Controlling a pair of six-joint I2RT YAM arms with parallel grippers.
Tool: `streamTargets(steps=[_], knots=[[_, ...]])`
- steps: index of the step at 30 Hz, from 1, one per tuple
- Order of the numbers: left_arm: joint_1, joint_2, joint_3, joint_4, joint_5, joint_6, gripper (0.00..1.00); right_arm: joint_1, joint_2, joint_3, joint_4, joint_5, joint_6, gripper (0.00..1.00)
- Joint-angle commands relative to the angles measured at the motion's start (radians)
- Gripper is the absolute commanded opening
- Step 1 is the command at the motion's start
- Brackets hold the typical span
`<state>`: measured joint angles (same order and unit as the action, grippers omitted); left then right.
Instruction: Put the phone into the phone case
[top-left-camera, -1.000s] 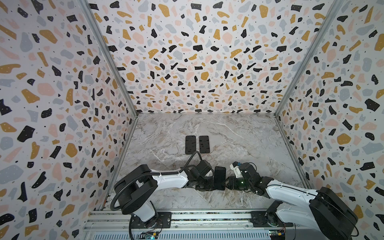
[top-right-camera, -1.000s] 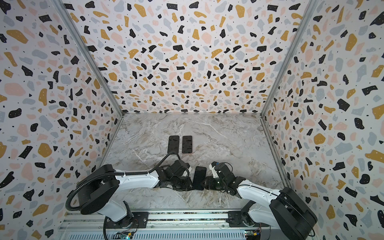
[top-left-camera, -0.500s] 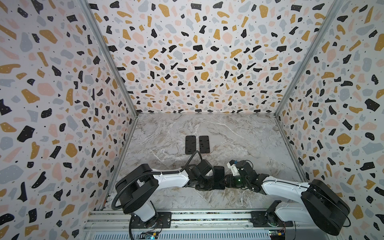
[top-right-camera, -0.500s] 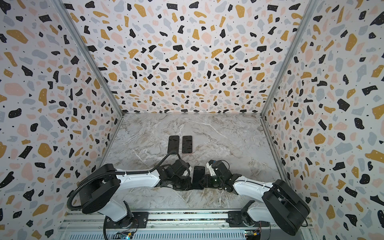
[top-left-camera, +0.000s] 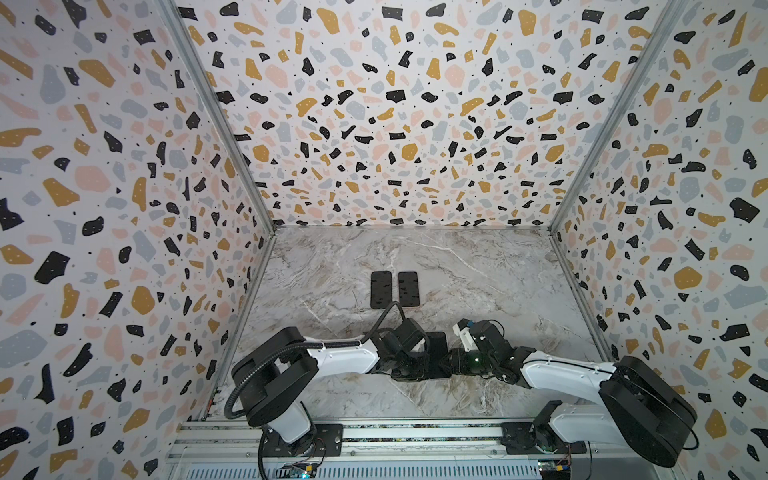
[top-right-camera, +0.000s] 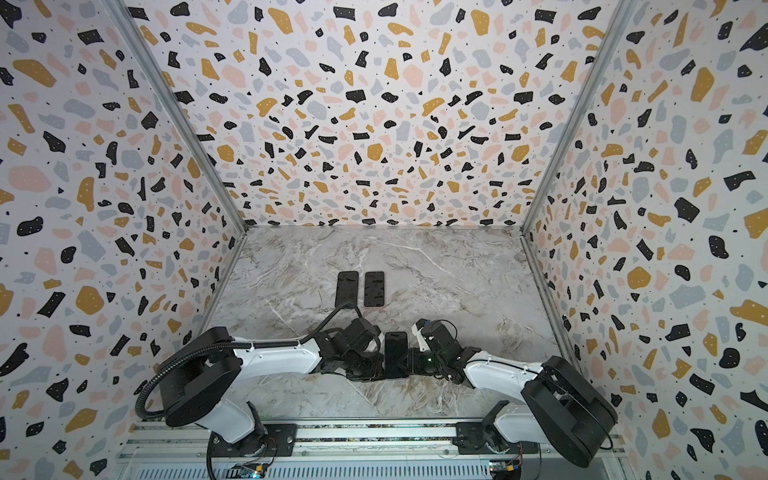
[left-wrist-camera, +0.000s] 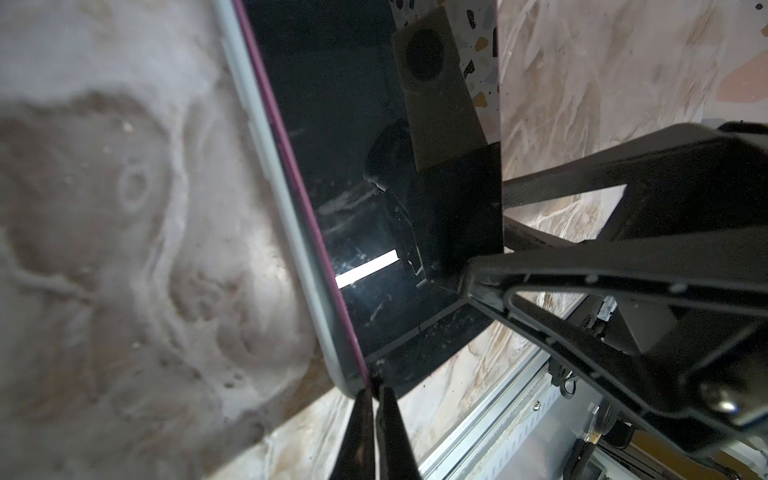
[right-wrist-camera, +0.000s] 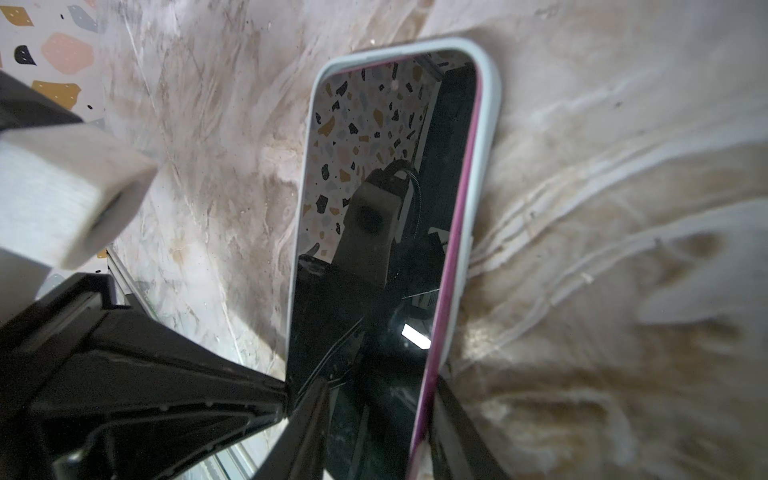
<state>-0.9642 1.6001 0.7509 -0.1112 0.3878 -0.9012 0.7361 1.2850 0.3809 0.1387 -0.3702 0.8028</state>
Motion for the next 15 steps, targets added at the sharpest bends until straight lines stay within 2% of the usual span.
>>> streamTargets(steps=[1, 3, 7, 12, 15], knots=[[-0.003, 0.029, 0.004, 0.018, -0.065, 0.041, 0.02, 0.027, 0.01, 0.021, -0.068, -0.03, -0.013, 0.4], [-0.002, 0.003, 0.03, -0.028, -0.088, 0.054, 0.07, 0.026, -0.013, 0.037, -0.107, -0.011, -0.021, 0.4], [-0.001, -0.05, 0.074, -0.122, -0.154, 0.091, 0.26, 0.025, -0.074, 0.069, -0.201, 0.033, -0.041, 0.42], [0.01, -0.036, 0.053, -0.085, -0.132, 0.101, 0.37, 0.025, -0.139, 0.066, -0.297, 0.052, -0.044, 0.46], [0.009, -0.029, 0.043, -0.054, -0.116, 0.098, 0.38, 0.025, -0.164, 0.064, -0.321, 0.035, -0.034, 0.46]])
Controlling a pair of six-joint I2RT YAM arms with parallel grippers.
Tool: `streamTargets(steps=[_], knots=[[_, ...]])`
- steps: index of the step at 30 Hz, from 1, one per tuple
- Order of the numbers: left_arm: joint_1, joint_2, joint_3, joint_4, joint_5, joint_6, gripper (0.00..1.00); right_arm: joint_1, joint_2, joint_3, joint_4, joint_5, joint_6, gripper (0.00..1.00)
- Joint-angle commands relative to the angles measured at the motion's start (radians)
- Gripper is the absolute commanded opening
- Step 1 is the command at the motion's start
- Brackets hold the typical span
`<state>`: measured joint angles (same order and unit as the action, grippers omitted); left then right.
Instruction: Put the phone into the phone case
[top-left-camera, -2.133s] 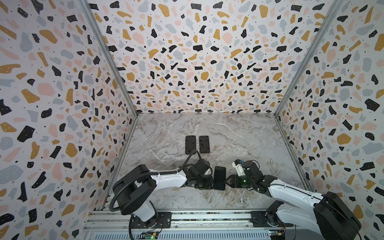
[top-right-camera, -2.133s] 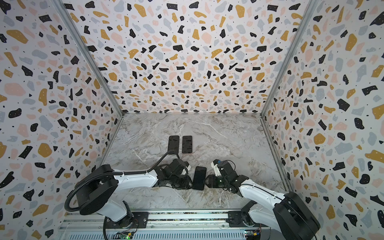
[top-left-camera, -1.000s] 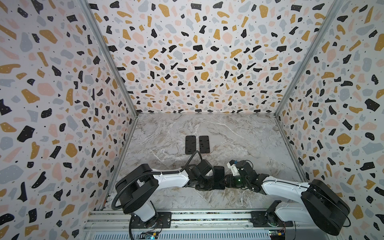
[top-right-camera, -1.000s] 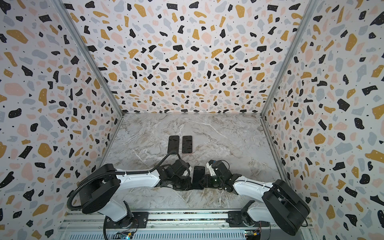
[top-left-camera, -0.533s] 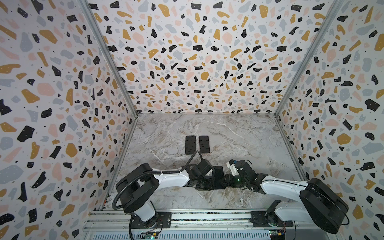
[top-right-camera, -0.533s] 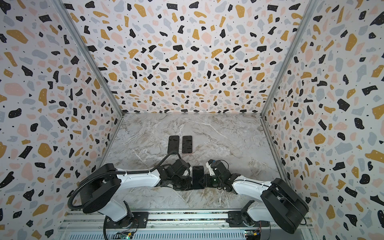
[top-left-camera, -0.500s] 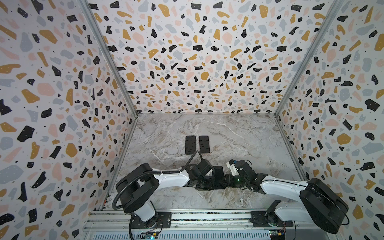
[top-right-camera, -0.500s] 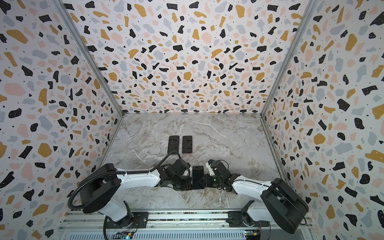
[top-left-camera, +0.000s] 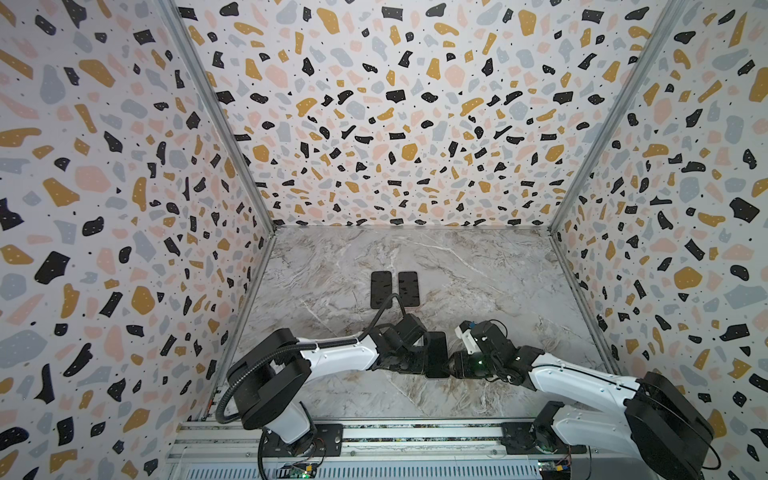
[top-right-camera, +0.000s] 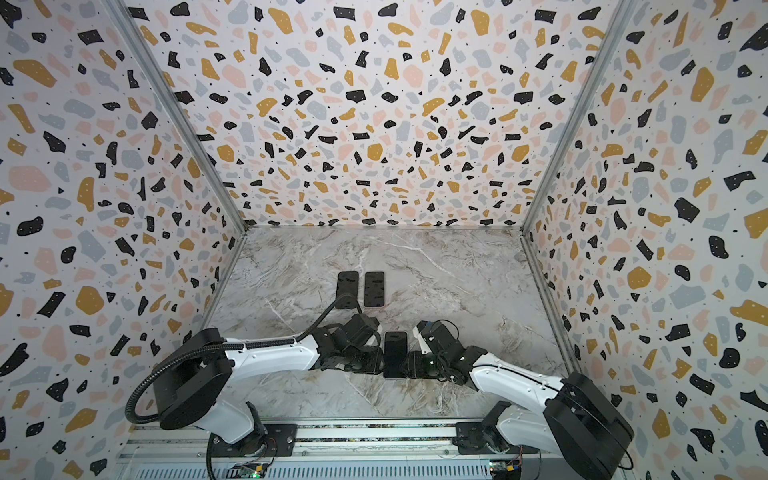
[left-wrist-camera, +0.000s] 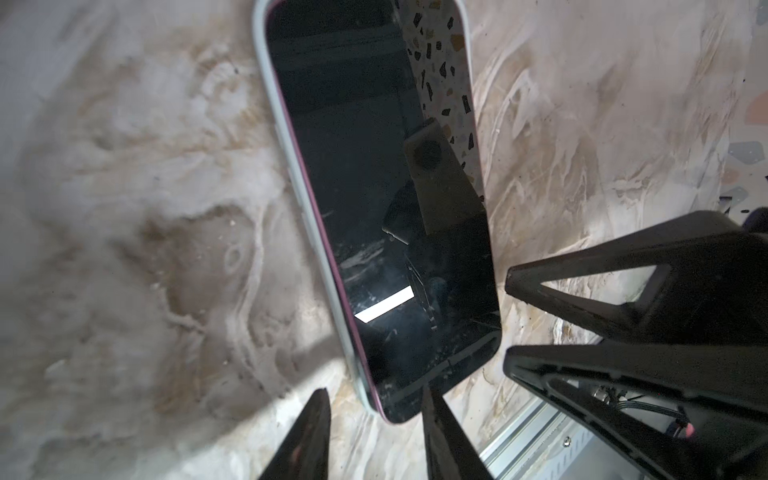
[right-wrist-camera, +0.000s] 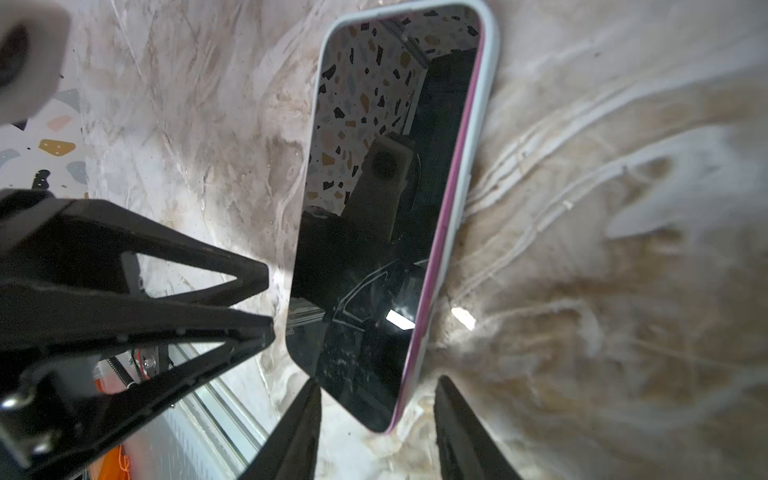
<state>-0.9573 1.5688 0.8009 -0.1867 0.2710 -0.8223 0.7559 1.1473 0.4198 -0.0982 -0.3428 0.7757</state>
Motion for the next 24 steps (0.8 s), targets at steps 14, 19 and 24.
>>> streamTargets(steps=[14, 19, 24], knots=[[0.004, 0.021, -0.078, 0.026, 0.008, 0.015, 0.36, 0.048, 0.047, 0.015, 0.003, -0.059, 0.019, 0.44], [0.003, 0.059, -0.094, 0.053, 0.014, 0.017, 0.29, 0.066, 0.085, 0.027, 0.02, -0.063, 0.012, 0.44], [0.003, 0.095, -0.108, 0.079, 0.014, 0.017, 0.17, 0.08, 0.111, 0.041, 0.032, -0.057, 0.005, 0.42]])
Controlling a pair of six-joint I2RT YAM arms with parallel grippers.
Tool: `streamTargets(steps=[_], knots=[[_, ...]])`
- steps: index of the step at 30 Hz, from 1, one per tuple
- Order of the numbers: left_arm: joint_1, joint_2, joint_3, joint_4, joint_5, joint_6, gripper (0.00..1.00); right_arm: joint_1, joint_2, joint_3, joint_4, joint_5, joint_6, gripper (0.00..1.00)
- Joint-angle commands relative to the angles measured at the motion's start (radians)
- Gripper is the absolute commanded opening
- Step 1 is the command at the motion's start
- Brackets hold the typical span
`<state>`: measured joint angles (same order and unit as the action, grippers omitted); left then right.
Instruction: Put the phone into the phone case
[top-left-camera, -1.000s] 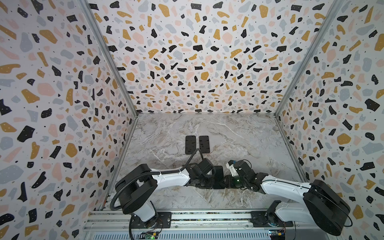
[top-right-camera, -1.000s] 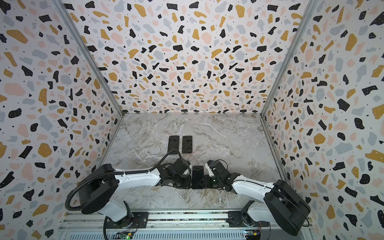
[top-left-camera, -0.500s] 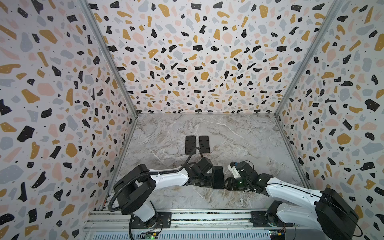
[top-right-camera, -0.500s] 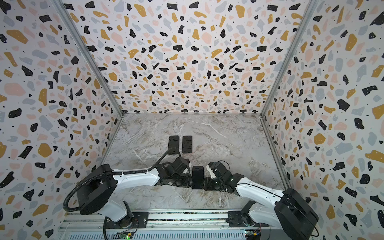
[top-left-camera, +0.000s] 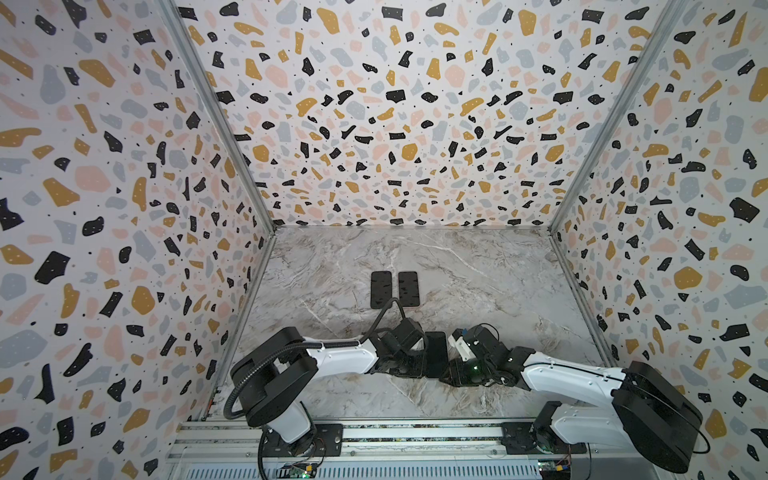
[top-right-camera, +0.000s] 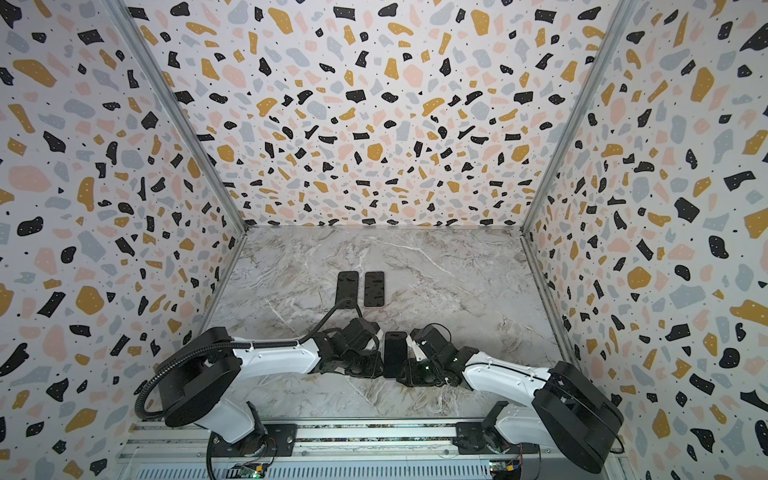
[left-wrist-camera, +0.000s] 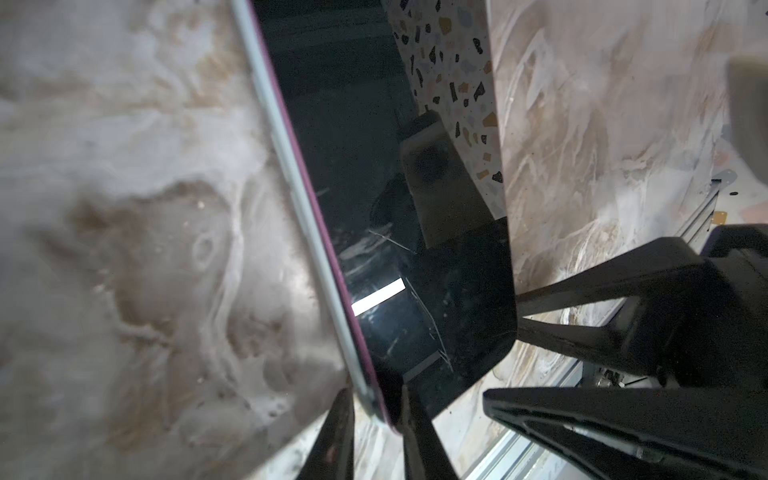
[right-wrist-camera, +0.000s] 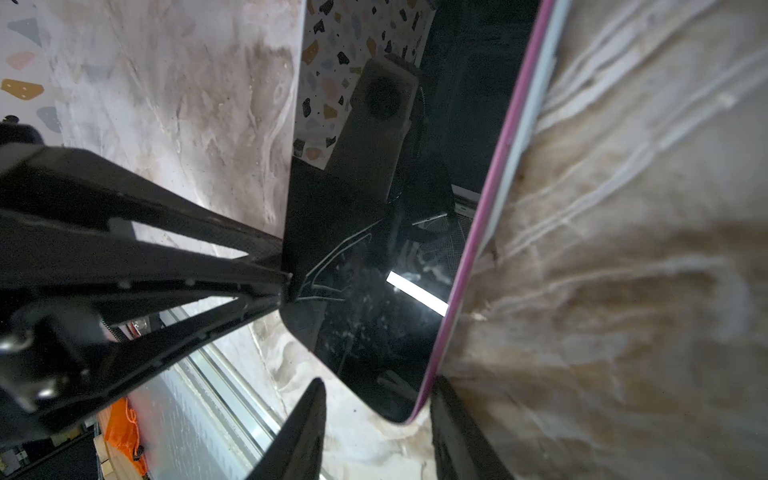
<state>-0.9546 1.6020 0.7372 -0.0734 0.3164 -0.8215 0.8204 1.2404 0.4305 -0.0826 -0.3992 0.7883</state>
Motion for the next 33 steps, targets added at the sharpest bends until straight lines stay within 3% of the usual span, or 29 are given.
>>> streamTargets(steps=[1, 8, 33], knots=[[0.001, 0.069, -0.047, -0.03, -0.03, 0.016, 0.14, 0.017, 0.023, 0.032, 0.019, -0.002, -0.009, 0.42], [0.002, 0.103, -0.067, -0.025, -0.049, 0.025, 0.06, 0.03, 0.059, 0.047, 0.037, 0.0, -0.018, 0.4], [0.04, 0.177, -0.089, -0.051, -0.135, 0.077, 0.04, 0.092, 0.175, 0.127, 0.032, 0.061, -0.029, 0.36]])
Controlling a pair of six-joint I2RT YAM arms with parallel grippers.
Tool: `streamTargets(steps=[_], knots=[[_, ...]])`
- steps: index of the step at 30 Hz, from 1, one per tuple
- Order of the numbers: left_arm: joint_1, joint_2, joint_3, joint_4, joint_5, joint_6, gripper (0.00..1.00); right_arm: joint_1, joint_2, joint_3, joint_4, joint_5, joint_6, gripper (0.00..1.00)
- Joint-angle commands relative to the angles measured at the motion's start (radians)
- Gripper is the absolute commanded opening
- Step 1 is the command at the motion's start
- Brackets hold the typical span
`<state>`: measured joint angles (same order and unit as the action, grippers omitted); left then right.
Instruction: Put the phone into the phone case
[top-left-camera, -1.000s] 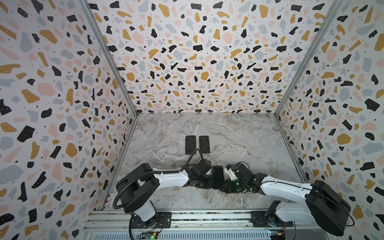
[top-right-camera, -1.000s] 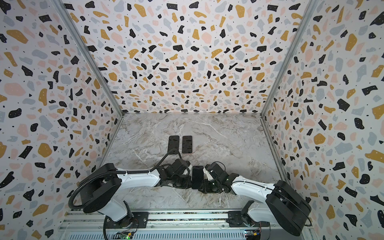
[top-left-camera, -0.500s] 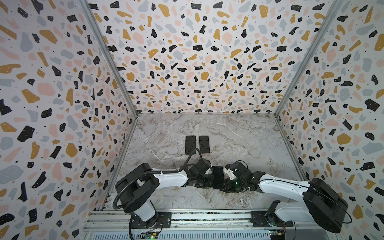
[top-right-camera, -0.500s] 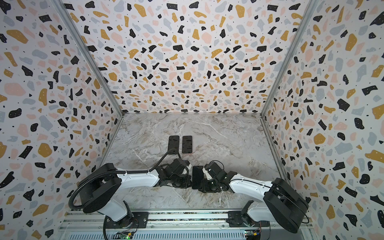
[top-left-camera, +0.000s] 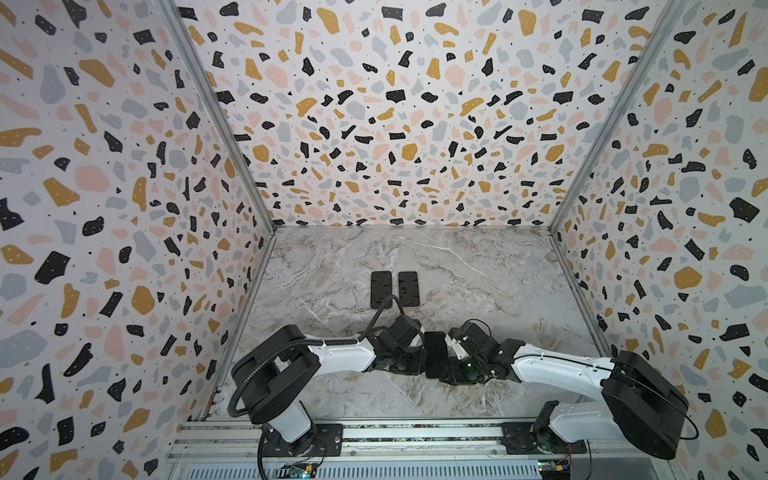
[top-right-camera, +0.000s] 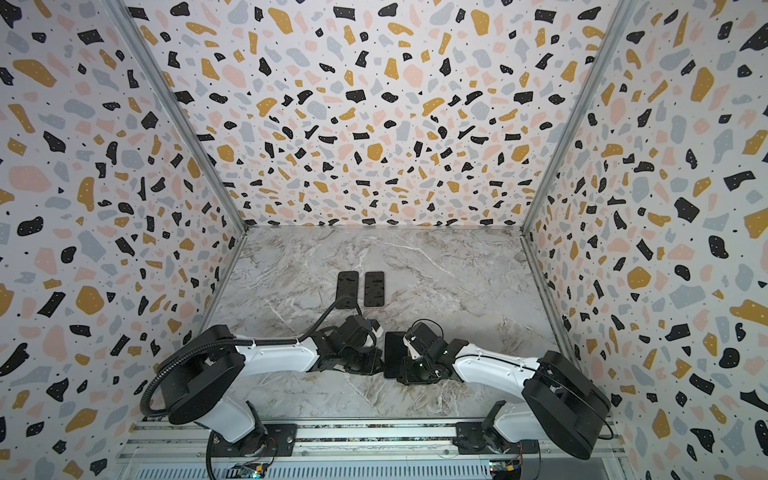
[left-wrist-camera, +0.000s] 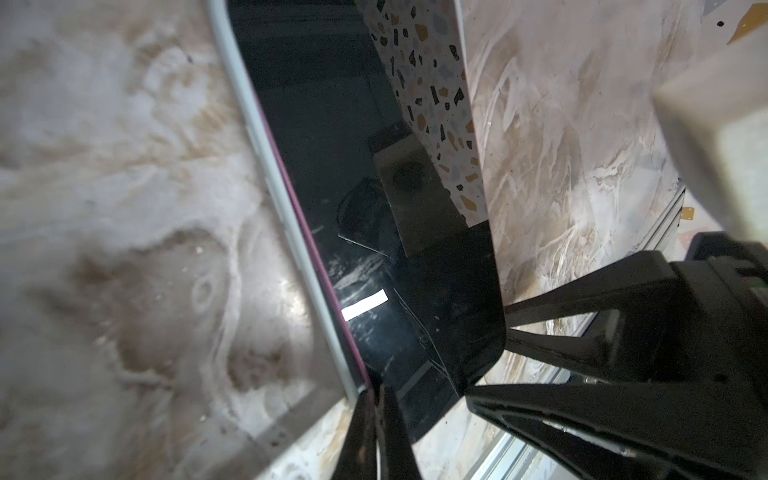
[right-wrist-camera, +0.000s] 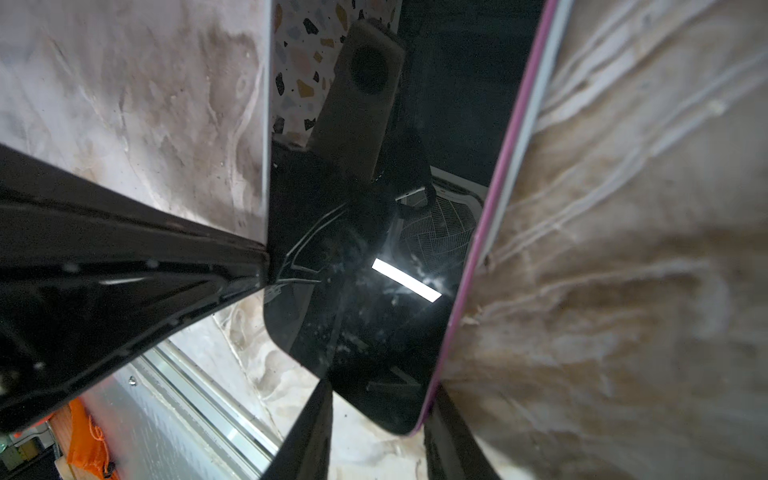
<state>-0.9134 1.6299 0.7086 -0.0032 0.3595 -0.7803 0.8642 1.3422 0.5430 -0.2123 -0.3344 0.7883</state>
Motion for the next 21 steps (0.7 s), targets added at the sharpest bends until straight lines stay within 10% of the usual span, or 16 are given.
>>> streamTargets(steps=[1, 21], knots=[[-0.002, 0.152, -0.06, -0.124, -0.182, 0.039, 0.04, 0.05, 0.076, 0.015, 0.16, 0.002, -0.03, 0.36], [0.02, -0.084, -0.006, -0.271, -0.257, 0.037, 0.32, 0.007, -0.065, 0.041, 0.031, 0.08, -0.032, 0.44]])
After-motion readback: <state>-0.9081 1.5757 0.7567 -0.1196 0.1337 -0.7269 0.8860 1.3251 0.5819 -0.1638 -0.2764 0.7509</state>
